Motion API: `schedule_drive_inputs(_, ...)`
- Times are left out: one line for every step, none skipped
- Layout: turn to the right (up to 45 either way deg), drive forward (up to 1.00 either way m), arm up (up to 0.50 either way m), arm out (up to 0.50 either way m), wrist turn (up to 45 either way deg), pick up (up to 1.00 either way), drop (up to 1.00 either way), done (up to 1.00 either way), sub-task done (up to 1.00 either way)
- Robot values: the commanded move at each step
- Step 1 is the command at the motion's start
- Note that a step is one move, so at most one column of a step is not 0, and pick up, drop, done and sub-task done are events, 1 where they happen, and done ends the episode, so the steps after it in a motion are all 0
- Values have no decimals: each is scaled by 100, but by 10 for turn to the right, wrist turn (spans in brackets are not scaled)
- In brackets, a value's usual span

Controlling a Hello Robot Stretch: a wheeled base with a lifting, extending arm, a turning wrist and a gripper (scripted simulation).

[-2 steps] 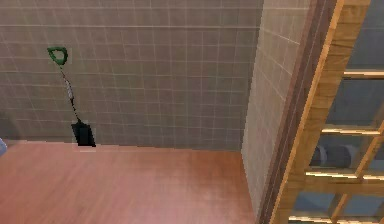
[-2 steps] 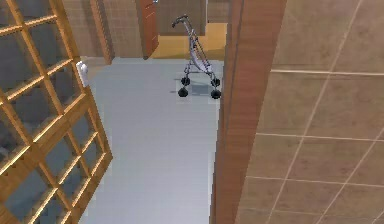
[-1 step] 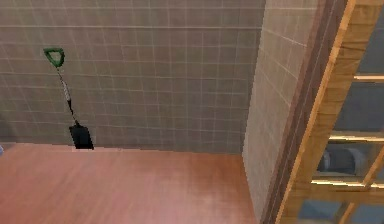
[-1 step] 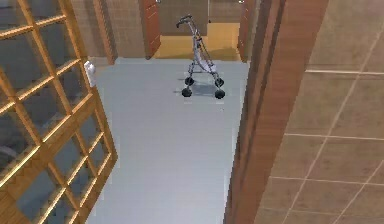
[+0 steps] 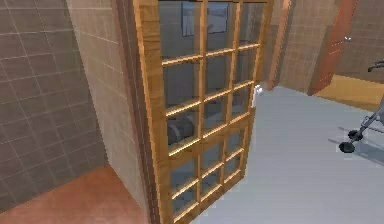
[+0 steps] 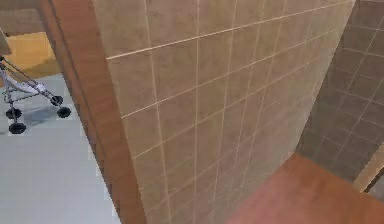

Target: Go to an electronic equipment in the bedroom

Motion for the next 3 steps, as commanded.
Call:
schedule_drive_inputs(210,0,0,0,0,0,0,0,0)
schedule_drive_inputs(0,55,0,0,0,0,0,0,0)
schedule_drive_inputs(180,0,0,0,0,0,0,0,0)
